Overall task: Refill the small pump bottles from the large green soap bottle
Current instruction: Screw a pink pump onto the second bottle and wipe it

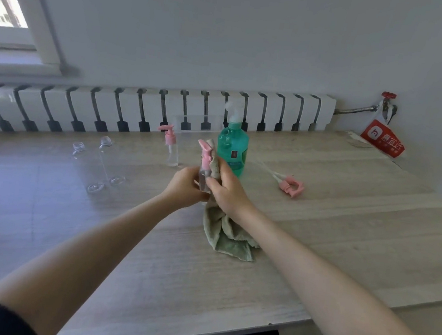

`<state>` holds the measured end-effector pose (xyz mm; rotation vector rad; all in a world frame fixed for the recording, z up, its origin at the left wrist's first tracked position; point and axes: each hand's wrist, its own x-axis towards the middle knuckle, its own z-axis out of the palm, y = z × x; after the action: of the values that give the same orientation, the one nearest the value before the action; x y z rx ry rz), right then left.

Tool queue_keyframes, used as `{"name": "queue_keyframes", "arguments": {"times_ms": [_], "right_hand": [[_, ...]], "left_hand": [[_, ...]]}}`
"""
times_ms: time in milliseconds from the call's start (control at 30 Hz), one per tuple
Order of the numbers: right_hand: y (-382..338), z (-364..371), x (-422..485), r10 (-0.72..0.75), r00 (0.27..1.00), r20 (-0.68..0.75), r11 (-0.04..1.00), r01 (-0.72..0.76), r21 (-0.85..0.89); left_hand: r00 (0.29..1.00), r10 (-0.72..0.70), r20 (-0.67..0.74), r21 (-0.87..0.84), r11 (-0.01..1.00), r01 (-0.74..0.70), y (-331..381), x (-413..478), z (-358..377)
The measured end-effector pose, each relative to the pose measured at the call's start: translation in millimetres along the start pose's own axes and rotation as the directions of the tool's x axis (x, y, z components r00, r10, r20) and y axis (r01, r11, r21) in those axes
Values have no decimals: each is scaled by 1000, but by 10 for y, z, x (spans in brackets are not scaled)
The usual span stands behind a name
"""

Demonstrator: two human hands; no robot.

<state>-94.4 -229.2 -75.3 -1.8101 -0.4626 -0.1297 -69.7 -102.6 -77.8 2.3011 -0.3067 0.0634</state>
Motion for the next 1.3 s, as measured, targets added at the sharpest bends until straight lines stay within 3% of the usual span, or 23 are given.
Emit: {"name": "queue_keyframes", "arguments": {"times_ms": [67,133,233,333,433,500,567,633,700,767,900,1033,1100,1200,1300], "right_hand": [[52,33,74,-67,996,-63,992,60,-108],[136,29,113,-57,984,-170,983,25,-184],[184,-56,109,29,970,-243,980,-76,-185],[200,-115,152,69,948,-311,959,-149,-241],[122,-65,242,187,826,-531,971,-237,-28],[23,-31,216,210,770,-602,977,-148,151],[-7,18,144,128,806,-578,990,-73,118],[28,41,44,-10,877,-480,997,-31,-77],[79,10,14,-135,899,-418,967,26,-255],[98,-50,41,-168,896,-412,957,47,-288],[143,-44,68,-18,931,-364,988,-40,-151],[114,-50,99,52,901,-431,997,-71,-30],[116,-47,159,157,891,-426,987,-137,79],[130,-63,222,406,842,-356,902,-308,301],[192,-58,177,584,770,-257,810,-537,235]], "left_hand": [[997,-5,-77,-2,1000,5,17,-19,48],[991,-55,-119,-19,998,53,-17,-20,94],[996,-86,3,-143,986,85,-7,-2,81],[993,9,121,-231,973,20,46,8,-16],[996,46,75,-157,987,-34,17,37,-19],[999,32,-14,-90,995,-34,-16,65,48],[996,21,-90,-10,1000,-22,-6,79,113],[991,26,-132,59,998,-19,3,96,160],[993,42,-108,83,996,-33,16,108,154],[997,52,-50,63,997,-49,27,116,117],[998,45,40,-48,998,-43,63,119,26],[998,32,63,-80,996,-27,91,133,12],[998,21,60,-82,997,-16,71,144,17],[999,25,47,-84,996,-21,61,125,23],[999,39,15,-91,995,-37,13,83,36]]}}
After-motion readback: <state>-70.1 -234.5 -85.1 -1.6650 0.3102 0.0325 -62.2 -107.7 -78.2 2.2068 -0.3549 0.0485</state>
